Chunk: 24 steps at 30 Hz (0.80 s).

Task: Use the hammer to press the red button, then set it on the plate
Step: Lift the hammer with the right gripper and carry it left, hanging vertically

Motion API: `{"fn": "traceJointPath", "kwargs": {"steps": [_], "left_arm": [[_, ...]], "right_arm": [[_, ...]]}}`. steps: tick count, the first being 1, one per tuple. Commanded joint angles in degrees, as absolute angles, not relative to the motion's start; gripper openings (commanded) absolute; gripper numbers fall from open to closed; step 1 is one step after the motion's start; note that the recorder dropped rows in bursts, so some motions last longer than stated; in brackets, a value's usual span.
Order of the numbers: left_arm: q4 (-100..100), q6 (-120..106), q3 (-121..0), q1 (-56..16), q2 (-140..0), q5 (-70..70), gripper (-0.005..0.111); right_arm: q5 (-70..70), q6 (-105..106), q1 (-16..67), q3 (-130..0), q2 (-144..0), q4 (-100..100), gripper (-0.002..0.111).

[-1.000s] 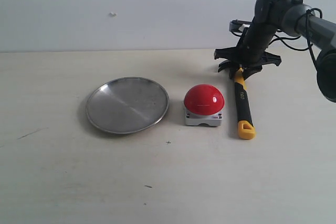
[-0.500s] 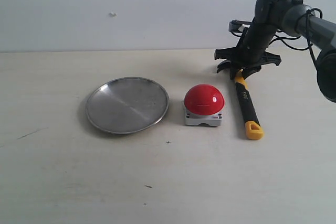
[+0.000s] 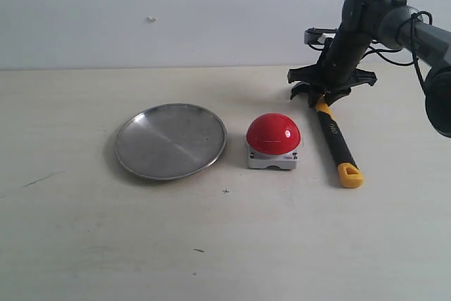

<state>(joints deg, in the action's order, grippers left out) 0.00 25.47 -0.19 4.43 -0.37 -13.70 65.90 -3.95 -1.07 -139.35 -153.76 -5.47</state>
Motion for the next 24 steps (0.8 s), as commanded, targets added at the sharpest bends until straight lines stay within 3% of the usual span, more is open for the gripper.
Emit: {"fn": "traceJointPath", "kwargs": {"steps": [1, 12, 17, 24], "left_arm": [[-0.6, 25.2, 0.0, 4.6, 0.0, -13.7, 0.0], [-0.6, 25.2, 0.0, 4.6, 0.0, -13.7, 0.0], [-0.6, 25.2, 0.0, 4.6, 0.0, -13.7, 0.0], [-0.6, 25.2, 0.0, 4.6, 0.0, -13.7, 0.0]], "right_arm": [[67.4, -1.2, -1.3, -139.4, -152.7, -5.7, 0.0], [70.0, 1.8, -1.3, -137.4, -146.6, -9.3, 0.0], [70.0, 3.0, -1.3, -125.0, -138.1, -9.0, 0.0], [57.7, 3.0, -1.4, -102.3, -123.1, -8.5, 0.0]]}}
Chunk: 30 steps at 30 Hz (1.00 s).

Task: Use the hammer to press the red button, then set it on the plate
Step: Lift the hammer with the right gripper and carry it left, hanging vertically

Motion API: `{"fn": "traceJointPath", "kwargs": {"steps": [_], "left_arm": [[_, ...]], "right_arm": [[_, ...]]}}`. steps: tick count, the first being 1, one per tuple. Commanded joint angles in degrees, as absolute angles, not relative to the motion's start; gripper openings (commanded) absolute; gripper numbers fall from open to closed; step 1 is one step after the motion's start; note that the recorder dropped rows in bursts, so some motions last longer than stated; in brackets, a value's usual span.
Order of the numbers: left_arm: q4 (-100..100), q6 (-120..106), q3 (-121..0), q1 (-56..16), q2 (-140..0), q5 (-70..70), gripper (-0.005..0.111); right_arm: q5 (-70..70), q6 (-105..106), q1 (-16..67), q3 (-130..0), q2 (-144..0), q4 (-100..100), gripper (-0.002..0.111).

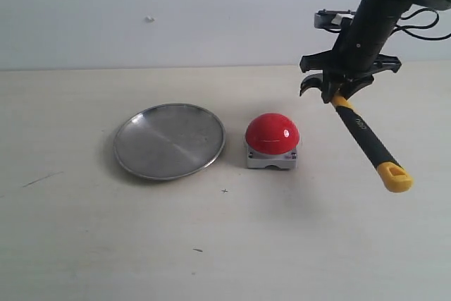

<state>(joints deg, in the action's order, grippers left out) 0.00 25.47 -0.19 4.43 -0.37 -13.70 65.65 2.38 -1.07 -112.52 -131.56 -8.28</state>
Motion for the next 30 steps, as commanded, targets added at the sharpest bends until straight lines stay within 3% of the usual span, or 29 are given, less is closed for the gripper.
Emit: {"fn": "traceJointPath", "kwargs": {"steps": [1, 8, 15, 26, 30], "left_arm": [[-0.6, 25.2, 0.0, 4.6, 0.0, -13.7, 0.0], [-0.6, 25.2, 0.0, 4.6, 0.0, -13.7, 0.0], [-0.6, 25.2, 0.0, 4.6, 0.0, -13.7, 0.0], [-0.4, 25.3, 0.0, 4.6, 0.0, -13.2, 0.0], [0.0, 23.4, 0.0, 4.6, 0.0, -5.7, 0.0]], "right_arm": [[53.3, 3.0, -1.4, -96.0, -119.0, -9.1, 0.0], [41.6, 10.3, -1.4, -69.6, -99.3, -22.1, 0.0], [34.6, 29.5, -1.3, -47.9, -80.2, -51.5, 0.0], [34.2, 47.5, -1.3, -36.9, -68.7, -78.6, 0.0], [36.0, 56.6, -1.3, -33.4, -67.7, -90.2, 0.0]]}}
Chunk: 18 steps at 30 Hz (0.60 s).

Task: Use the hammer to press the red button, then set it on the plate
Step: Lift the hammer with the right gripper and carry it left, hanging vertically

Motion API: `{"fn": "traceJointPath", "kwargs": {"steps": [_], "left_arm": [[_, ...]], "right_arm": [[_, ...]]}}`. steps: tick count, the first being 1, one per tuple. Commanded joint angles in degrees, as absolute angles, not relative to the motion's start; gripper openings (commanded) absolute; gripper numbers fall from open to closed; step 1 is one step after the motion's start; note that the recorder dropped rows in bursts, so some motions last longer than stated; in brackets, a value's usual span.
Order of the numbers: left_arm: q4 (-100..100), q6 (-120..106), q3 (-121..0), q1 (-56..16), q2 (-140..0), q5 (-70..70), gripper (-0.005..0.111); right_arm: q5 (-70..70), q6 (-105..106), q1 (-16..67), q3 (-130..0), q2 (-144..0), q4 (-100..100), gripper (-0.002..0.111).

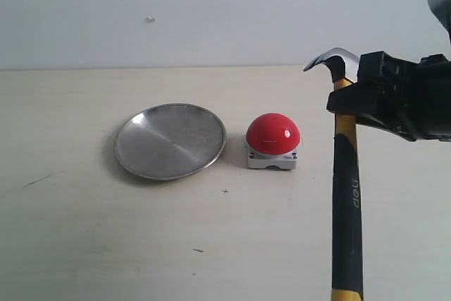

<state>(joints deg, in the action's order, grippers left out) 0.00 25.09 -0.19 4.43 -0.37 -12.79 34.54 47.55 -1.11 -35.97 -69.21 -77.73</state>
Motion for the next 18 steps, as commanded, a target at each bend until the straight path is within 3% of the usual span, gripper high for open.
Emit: {"fn": "traceJointPath", "kwargs": {"steps": [1, 18], "left_arm": [[0.0, 23.2, 0.0, 4.6, 0.0, -3.8, 0.0], [1.1, 18.7, 0.0, 4.6, 0.0, 0.0, 0.0]], "right_arm": [[36.5, 58.8, -1.3, -32.5, -67.7, -92.8, 0.0], [38.9, 69.4, -1.3, -31.3, -72.6, -99.9, 0.0]]}}
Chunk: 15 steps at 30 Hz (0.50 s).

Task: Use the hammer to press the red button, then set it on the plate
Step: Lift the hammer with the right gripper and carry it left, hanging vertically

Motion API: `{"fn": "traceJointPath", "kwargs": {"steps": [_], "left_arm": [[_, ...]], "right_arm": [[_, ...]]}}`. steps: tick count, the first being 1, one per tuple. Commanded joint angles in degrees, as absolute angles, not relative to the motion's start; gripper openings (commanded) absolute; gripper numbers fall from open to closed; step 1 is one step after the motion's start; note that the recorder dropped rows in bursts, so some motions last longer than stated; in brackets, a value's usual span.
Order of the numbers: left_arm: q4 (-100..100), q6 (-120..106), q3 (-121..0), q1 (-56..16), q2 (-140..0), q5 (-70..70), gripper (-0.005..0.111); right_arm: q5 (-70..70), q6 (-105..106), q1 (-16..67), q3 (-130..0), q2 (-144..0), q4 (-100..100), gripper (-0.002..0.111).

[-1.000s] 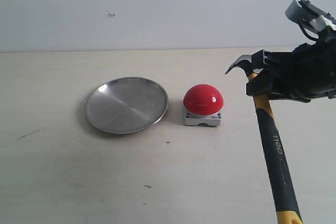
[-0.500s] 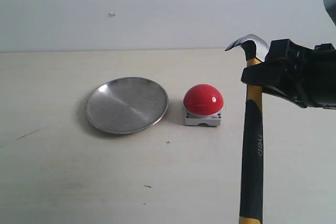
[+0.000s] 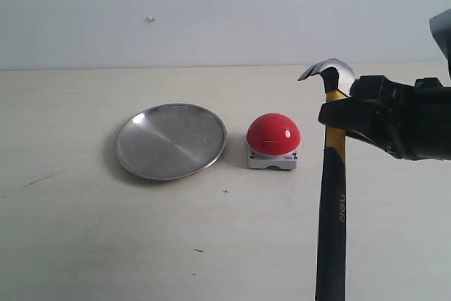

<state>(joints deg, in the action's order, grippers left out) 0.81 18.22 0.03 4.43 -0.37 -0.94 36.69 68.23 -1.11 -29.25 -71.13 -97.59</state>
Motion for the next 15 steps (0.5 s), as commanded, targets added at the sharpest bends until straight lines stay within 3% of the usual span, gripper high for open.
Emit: {"fn": "traceJointPath", "kwargs": {"steps": [1, 10, 15], "left_arm": [[1.1, 18.7, 0.0, 4.6, 0.0, 0.0, 0.0], [1.0, 19.3, 0.0, 4.6, 0.0, 0.0, 0.0], [0.9, 30.3, 0.0, 4.6, 0.0, 3.4, 0.0]], "right_arm": [[38.9, 69.4, -1.3, -32.0, -73.0, -99.9, 0.0], [39.1, 70.2, -1.3, -38.4, -78.8, -99.9, 0.0], [40.1, 70.4, -1.3, -42.5, -83.2, -99.9, 0.0]]}}
